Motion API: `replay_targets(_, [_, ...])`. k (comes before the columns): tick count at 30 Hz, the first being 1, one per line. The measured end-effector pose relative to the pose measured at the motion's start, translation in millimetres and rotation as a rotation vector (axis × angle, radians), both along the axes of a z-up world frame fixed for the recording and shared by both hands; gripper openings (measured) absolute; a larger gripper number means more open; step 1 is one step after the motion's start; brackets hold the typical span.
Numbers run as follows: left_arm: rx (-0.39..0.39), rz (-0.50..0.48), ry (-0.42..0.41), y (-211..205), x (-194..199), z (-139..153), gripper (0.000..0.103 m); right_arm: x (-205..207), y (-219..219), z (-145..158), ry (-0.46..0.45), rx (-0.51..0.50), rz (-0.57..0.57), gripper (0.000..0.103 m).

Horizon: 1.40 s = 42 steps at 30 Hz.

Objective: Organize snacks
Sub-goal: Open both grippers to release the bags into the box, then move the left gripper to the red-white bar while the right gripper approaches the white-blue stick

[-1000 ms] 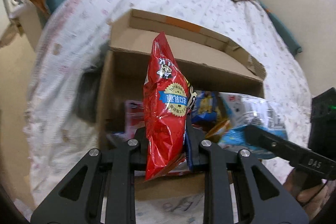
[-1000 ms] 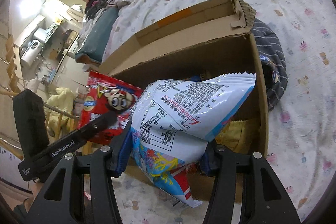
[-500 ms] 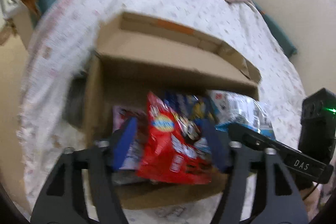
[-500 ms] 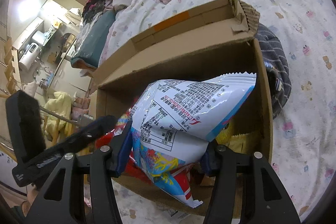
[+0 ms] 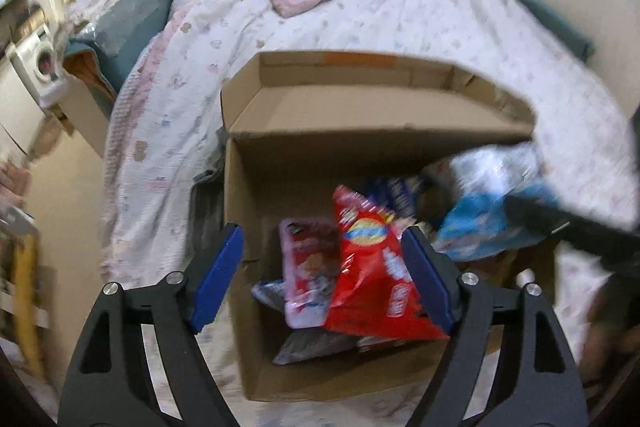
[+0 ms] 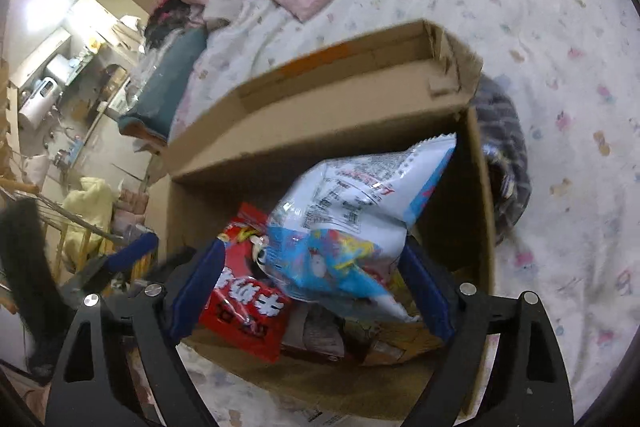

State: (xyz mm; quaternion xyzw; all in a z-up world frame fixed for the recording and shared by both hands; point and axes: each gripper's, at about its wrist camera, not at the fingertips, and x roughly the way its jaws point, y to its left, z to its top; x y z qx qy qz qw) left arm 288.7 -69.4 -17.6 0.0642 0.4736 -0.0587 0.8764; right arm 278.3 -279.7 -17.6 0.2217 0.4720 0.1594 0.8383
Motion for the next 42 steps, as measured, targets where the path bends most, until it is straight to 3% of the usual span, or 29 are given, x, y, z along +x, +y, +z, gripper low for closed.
replay_targets(4, [0.194,-0.051,0.025,-18,-4,-20,0.078,-3,-6,8,0.008,-0.058,0.008,0.090])
replay_targets(6, [0.214,-0.054,0.065,-20,-4,-28,0.078,-6,-10,13,-0.011,-0.101,-0.004,0.090])
replay_targets(10, [0.119,-0.027,0.068,-9,-2,-21,0.078,-12,-24,28,-0.073,-0.104,-0.050,0.090])
replay_targets(15, [0.093,-0.017,0.006,-6,-3,-6,0.078,-8,-31,20,-0.043,-0.036,-0.049,0.090])
replay_targets(20, [0.048,-0.010,0.025,-2,-6,-3,0.078,-9,-28,15,-0.024,-0.061,-0.045,0.090])
replay_targets(23, [-0.019,0.016,0.045,7,-10,2,0.078,-13,-32,17,-0.036,-0.088,-0.072,0.090])
replay_targets(27, [-0.107,0.051,0.067,19,-17,5,0.078,-5,-25,9,-0.037,-0.192,-0.113,0.090])
replay_targets(33, [-0.179,0.106,0.119,37,-30,5,0.079,-1,14,-8,-0.043,-0.450,-0.031,0.091])
replay_targets(42, [-0.219,0.152,0.137,59,-59,9,0.079,-28,-18,8,-0.039,-0.282,-0.076,0.089])
